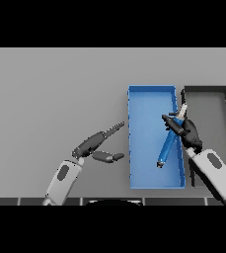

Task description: Pick up the blue pipe and place it into the blue bin.

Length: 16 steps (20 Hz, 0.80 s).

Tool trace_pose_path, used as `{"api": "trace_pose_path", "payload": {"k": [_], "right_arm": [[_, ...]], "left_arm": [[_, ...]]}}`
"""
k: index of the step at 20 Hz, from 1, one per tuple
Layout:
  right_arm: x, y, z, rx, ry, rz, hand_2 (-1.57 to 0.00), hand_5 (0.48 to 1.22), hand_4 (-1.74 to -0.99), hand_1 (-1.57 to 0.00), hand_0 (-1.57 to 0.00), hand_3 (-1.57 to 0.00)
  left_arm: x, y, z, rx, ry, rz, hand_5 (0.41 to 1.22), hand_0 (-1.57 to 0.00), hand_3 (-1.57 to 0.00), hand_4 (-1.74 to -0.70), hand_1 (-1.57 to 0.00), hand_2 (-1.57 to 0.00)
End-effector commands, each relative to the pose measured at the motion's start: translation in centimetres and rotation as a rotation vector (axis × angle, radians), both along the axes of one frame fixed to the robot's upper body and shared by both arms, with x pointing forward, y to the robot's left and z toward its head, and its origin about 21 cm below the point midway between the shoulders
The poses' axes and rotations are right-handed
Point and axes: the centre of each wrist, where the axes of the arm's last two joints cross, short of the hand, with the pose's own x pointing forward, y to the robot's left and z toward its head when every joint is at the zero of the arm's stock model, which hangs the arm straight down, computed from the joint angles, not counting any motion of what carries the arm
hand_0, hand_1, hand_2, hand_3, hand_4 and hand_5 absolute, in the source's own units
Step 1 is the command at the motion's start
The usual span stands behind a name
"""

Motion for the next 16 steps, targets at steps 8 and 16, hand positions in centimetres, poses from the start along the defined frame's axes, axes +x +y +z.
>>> {"api": "trace_pose_path", "payload": {"k": [8,16], "right_arm": [[0.03,0.46,0.08,-0.247,0.116,0.214,-0.07,0.771,-1.161,-0.07,-0.07,-0.02],[0.18,0.41,-0.21,-0.28,0.128,0.289,-0.02,0.712,-1.084,-0.02,-0.02,0.0]], "left_arm": [[-0.23,-0.02,-0.23,0.002,-0.004,0.008,0.496,0.0,0.0,-0.93,0.0,0.0],[-0.37,0.68,-0.52,0.004,0.001,0.011,0.496,0.0,0.0,-0.93,0.0,0.0]]}}
